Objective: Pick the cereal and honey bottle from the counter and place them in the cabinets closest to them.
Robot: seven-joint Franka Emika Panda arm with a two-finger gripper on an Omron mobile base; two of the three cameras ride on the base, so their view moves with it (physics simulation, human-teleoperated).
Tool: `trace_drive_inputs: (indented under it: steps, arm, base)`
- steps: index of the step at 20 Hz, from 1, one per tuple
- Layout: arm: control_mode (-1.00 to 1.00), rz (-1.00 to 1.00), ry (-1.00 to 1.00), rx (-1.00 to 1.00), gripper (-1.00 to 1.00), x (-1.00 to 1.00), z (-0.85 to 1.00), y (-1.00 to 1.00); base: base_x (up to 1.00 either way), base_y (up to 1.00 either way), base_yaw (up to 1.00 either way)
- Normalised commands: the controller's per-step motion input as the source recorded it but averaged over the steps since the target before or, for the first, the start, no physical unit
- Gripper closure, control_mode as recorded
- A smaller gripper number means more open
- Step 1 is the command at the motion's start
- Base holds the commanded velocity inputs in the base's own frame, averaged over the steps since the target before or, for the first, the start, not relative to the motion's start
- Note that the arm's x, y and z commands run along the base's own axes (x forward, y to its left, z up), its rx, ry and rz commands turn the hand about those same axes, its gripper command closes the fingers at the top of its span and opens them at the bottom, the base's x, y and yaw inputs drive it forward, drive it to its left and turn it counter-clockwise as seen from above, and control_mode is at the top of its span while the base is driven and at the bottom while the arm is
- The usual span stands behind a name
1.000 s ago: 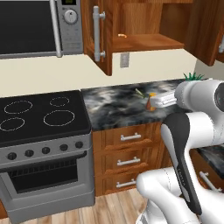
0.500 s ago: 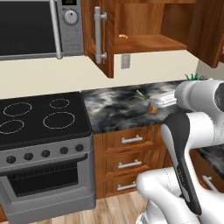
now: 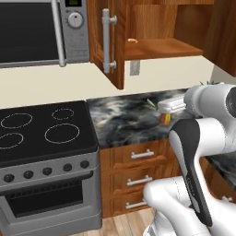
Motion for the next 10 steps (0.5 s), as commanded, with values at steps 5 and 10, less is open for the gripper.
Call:
trace_drive_inputs:
  steps: [5, 10]
  arm:
    - [1.0, 0.0, 0.0, 0.0, -1.0, 0.0, 0.0, 0.0]
    - [1.0, 0.0, 0.0, 0.0, -1.0, 0.0, 0.0, 0.0]
  base:
    - [0.13, -0.19, 0.0]
    - [0.06, 0.0, 0.0]
